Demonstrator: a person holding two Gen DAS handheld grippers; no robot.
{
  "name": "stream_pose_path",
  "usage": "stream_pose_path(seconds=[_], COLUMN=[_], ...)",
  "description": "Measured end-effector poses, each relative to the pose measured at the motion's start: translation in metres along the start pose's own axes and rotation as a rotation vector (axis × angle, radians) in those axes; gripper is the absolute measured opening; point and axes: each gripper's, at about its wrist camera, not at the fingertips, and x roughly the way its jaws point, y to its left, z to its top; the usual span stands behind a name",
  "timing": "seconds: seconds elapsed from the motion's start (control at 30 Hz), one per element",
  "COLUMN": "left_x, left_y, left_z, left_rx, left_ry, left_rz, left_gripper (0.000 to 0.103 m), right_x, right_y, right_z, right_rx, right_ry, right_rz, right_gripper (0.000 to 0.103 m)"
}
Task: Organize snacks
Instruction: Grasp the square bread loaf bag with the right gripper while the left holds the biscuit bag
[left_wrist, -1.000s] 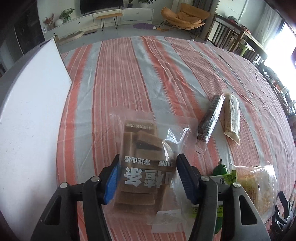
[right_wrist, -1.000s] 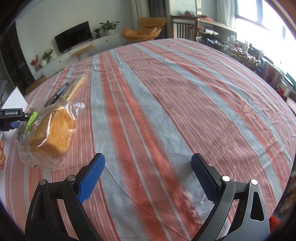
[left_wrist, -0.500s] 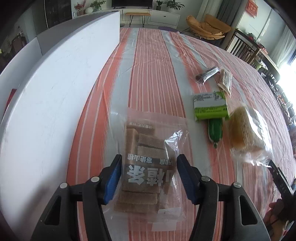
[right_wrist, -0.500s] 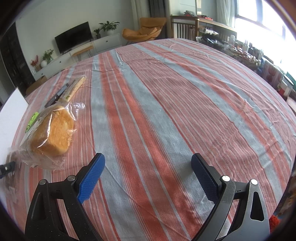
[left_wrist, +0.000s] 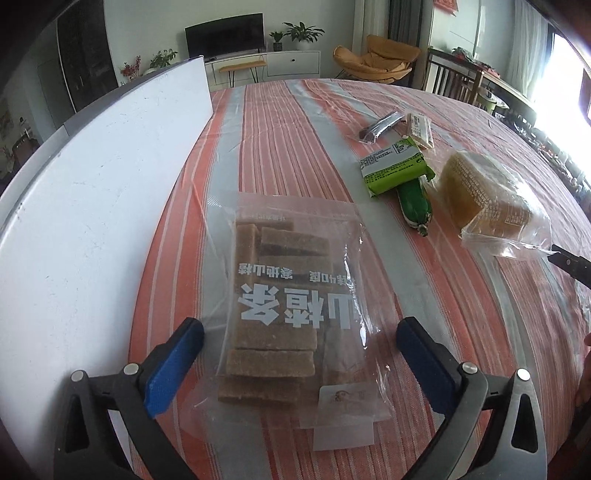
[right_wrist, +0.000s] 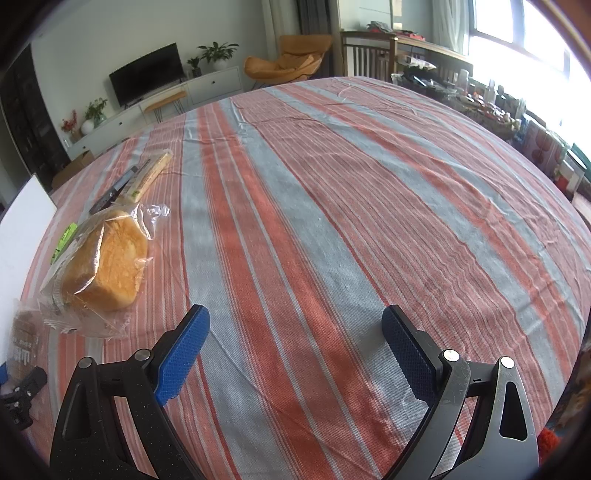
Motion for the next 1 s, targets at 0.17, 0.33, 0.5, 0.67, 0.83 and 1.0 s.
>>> stream_pose_path(seconds=[0.17, 0.33, 0.5, 0.67, 0.83, 1.0], left_x=[0.001, 0.001, 0.001, 0.001, 0.002, 0.002], left_y=[-0.004, -0.004, -0.004, -0.004, -0.004, -0.005], left_z=[0.002, 0.002, 0.003, 0.003, 0.003, 0.003], left_rx=[0.001, 0.0, -0.001, -0.001, -0.001, -0.001], left_ry=[-0.018, -0.018, -0.018, -0.018, -0.018, -0.018], left_rz=[0.005, 0.005, 0.005, 0.005, 0.005, 0.005], left_gripper=[0.103, 0.103, 0.103, 0.103, 0.103, 0.103], right_x=[-0.001, -0.009, -0.054, -0.066, -0.027, 0.008], right_y=[-0.003, -0.01, 0.031, 0.121, 0.154, 0.172], right_z=[0.0, 0.002, 0.029, 0.05, 0.048, 0.034], right_rx=[0.015, 0.075, 0.046, -0.191, -0.171, -0.26], right_ry=[-0.008, -0.05, -0.107, -0.067, 0.068, 0.176], right_rz=[0.02, 0.099, 0.22, 0.206, 0.118, 0.008], right_gripper=[0.096, 0.095, 0.095, 0.095, 0.095, 0.095])
